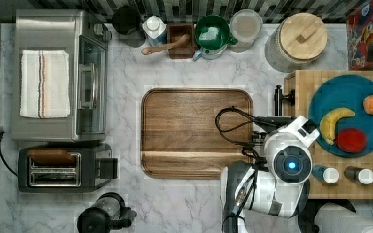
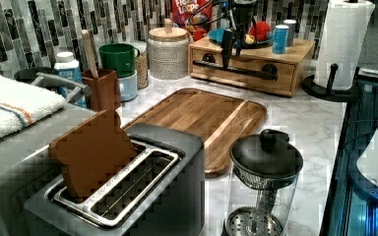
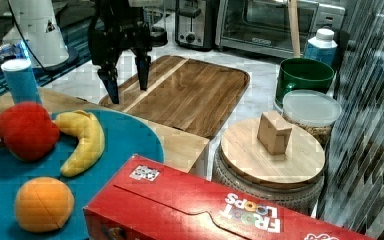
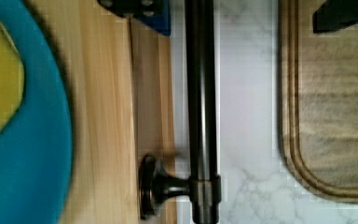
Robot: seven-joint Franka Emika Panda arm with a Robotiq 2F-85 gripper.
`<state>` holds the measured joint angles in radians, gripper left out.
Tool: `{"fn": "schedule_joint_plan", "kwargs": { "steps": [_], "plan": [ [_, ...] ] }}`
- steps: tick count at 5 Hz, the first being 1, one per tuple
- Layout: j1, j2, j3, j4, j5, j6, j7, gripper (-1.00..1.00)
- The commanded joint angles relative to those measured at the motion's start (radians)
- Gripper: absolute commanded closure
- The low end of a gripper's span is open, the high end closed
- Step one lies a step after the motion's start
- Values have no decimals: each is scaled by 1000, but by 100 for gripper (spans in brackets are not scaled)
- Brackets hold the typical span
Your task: Open the drawer.
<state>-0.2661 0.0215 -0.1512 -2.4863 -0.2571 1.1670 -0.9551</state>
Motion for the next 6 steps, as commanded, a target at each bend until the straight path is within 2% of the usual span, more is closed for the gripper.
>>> {"fn": "schedule_joint_plan", "kwargs": {
  "steps": [1, 2, 3, 4, 5, 6],
  "plan": [
    [-73, 89, 45, -23, -116, 193, 85, -100],
    [11, 90, -11, -39, -152, 198, 195, -100],
    [26, 74, 21, -40, -124, 158, 247, -100],
    [10, 58, 82, -57, -3, 163, 168, -100],
    [97, 67, 54, -62, 242, 171, -63, -100],
    [25, 105, 176, -29, 378, 152, -182, -100]
  ]
}}
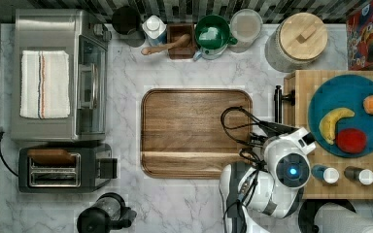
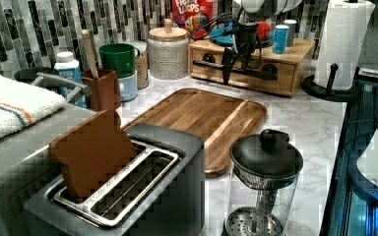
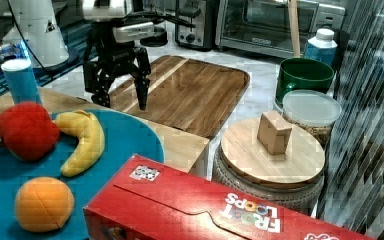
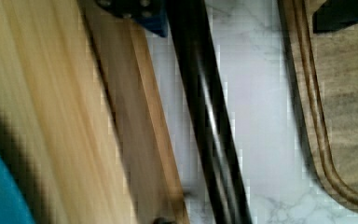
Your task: Open the drawer.
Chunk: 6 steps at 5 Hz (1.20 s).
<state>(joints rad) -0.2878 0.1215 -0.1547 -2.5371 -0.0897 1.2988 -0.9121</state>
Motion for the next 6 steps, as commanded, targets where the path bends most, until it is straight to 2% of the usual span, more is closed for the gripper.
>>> {"fn": "schedule_joint_plan", "kwargs": {
  "steps": [1, 2, 3, 4, 5, 6],
  "plan": [
    [83, 37, 192, 27, 176, 56, -160, -100],
    [134, 32, 209, 9, 109, 71, -40, -100],
    [165, 7, 269, -1, 120, 24, 42, -100],
    [215, -15, 286, 2, 49, -27, 195, -100],
    [163, -36, 360, 6, 153, -68, 107, -100],
    [137, -43, 396, 32, 195, -134, 88, -100]
  ]
}}
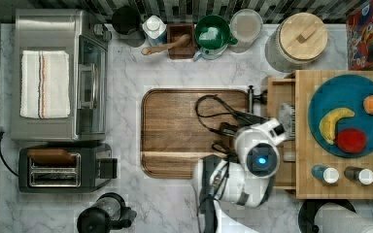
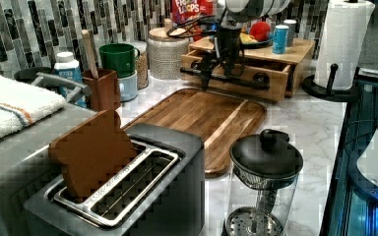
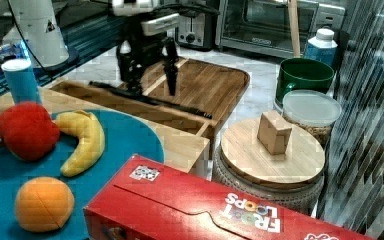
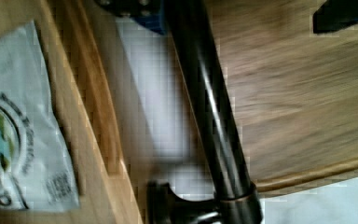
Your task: Open the drawer.
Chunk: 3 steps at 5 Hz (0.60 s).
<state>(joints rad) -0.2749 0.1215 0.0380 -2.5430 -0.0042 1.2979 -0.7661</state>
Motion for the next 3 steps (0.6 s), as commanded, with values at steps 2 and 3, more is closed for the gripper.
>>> {"fn": "schedule_joint_plan", "kwargs": {
  "steps": [2, 3],
  "plan": [
    [102, -30, 269, 56, 159, -130, -27, -100],
    [106, -15, 273, 89, 159, -168, 37, -100]
  ]
}}
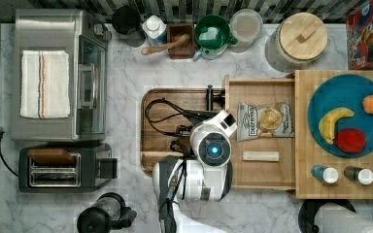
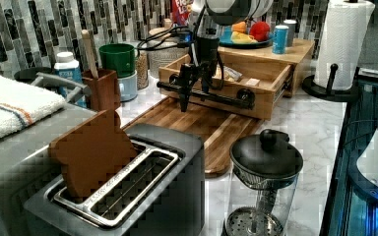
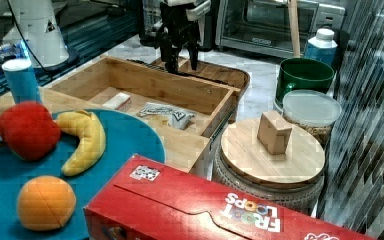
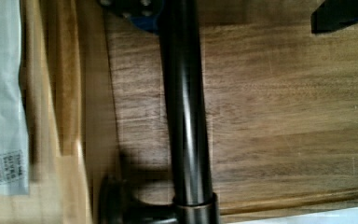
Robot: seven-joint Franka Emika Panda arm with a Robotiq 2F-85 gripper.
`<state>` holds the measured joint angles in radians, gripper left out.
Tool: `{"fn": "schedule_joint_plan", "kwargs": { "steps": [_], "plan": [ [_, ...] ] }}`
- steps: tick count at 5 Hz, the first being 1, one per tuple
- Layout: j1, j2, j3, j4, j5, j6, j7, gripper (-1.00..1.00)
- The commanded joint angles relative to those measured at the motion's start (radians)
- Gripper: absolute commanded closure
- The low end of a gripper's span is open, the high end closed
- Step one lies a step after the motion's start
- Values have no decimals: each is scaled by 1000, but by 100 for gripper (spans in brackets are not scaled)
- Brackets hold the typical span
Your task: Open the drawer.
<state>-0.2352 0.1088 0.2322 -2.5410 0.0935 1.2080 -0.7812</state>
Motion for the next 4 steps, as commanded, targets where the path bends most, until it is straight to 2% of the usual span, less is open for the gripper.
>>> {"fn": "schedule_joint_plan", "kwargs": {
  "steps": [1, 4],
  "plan": [
    [44, -2, 100, 87, 56, -78, 55, -100],
    [26, -1, 118, 87, 51, -77, 59, -100]
  ]
}}
